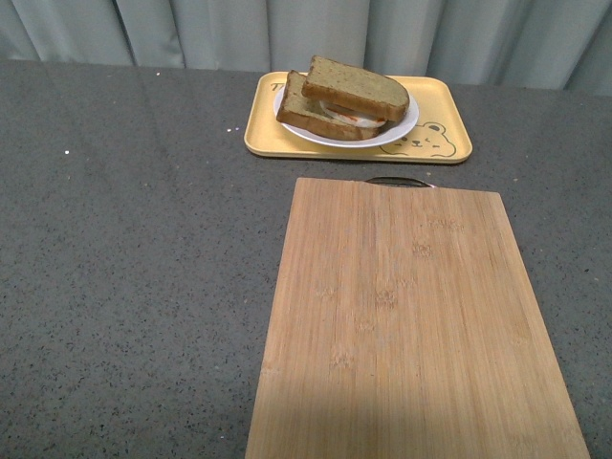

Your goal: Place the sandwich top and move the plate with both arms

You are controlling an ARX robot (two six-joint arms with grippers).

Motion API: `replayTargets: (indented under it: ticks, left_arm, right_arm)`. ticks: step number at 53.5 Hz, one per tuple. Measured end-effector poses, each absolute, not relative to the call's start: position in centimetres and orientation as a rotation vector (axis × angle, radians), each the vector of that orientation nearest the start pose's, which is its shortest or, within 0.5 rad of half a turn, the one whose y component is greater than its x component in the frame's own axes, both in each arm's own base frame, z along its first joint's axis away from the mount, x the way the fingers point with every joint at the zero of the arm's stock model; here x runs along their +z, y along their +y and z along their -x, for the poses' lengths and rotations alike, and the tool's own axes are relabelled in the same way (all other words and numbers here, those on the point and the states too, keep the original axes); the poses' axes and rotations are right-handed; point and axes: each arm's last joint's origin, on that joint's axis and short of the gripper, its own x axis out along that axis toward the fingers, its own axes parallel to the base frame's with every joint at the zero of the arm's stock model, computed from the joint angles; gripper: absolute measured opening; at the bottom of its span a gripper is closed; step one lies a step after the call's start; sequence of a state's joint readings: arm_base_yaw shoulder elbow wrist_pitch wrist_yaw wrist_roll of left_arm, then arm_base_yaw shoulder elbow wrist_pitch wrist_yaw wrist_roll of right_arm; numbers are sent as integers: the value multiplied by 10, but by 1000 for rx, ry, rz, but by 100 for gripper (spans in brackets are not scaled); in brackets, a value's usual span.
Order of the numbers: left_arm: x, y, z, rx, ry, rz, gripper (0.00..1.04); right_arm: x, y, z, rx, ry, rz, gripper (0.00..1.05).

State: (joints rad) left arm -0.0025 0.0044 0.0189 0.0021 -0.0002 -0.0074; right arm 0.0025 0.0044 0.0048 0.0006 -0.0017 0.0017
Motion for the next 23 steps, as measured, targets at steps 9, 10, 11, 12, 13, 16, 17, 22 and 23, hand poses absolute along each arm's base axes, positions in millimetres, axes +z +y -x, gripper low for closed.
replayTargets:
  ticks: [9, 10, 11, 12, 13, 16, 17, 22, 23]
  left_arm:
    - [170, 0, -97, -2, -17, 7, 98]
    - [170, 0, -97, -2, -17, 7, 98]
    - [170, 0, -97, -2, -17, 7, 98]
    - [170, 0, -97, -2, -17, 7, 98]
    - [170, 0, -97, -2, -17, 7, 98]
    - [170, 0, -97, -2, -17, 7, 98]
    - [170, 0, -97, -2, -17, 7, 98]
    - [170, 0, -97, -2, -17, 7, 98]
    - [170, 0, -97, -2, -17, 7, 98]
  right_arm:
    - [165, 0, -98, 4, -1, -2, 95]
    - [165, 0, -98, 4, -1, -2, 95]
    - [165, 0, -98, 4, -1, -2, 95]
    - [165, 0, -98, 4, -1, -2, 95]
    - [165, 0, -98, 4, -1, -2, 95]
    - [165, 0, -98, 4, -1, -2, 95]
    - [165, 0, -98, 4, -1, -2, 95]
    - [165, 0, -98, 4, -1, -2, 95]
    - [165, 0, -98, 4, -1, -2, 95]
